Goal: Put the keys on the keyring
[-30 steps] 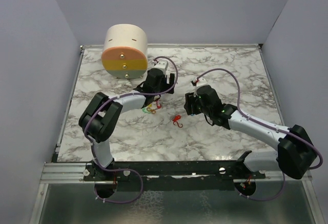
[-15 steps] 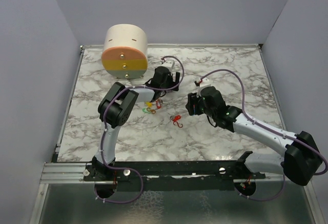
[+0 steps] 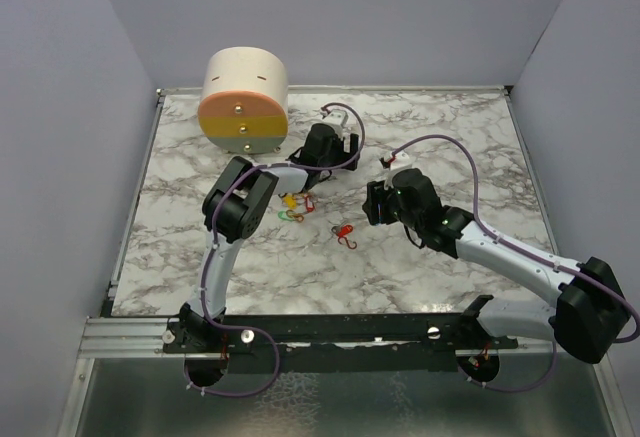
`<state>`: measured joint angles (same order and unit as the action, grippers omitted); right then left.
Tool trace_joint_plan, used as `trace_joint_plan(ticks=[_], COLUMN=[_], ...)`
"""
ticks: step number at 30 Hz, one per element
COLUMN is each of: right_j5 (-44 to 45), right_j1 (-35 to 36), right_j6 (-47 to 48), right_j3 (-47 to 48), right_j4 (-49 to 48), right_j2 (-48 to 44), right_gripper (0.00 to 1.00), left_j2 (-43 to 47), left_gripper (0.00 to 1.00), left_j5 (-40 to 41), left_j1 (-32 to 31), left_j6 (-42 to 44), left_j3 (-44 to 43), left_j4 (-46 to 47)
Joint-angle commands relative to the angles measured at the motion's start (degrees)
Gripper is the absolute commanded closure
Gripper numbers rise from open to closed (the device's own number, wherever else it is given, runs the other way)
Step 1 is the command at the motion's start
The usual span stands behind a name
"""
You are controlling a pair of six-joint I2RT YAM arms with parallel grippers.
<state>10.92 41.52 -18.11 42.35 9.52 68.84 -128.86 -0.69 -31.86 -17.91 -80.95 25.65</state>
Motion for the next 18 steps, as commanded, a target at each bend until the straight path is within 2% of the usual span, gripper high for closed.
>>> trace_joint_plan(ticks=[1,11,18], right_j5=[0.6,1.56,1.56], right_j1=[-0.22,-0.21,-0.24], right_j6=[0.7,1.38,1.29], right_j3=[0.37,0.22,0.04], right_j4=[0.62,0.24,-0.1], right_j2=[-0.64,-0.88,-0.81], right_gripper=[0.47,0.47,0.47], left_j2=[-1.58,1.58,3.79], left_gripper=[0.12,0.18,0.19], left_j5=[-4.36,-9.71,-9.59], left_j1=[0.56,0.5,0.04], left_j6=[-1.47,-3.63,-4.3], left_j3=[-0.96,7.24,10.88], left_j4=[0.54,3.94,5.89])
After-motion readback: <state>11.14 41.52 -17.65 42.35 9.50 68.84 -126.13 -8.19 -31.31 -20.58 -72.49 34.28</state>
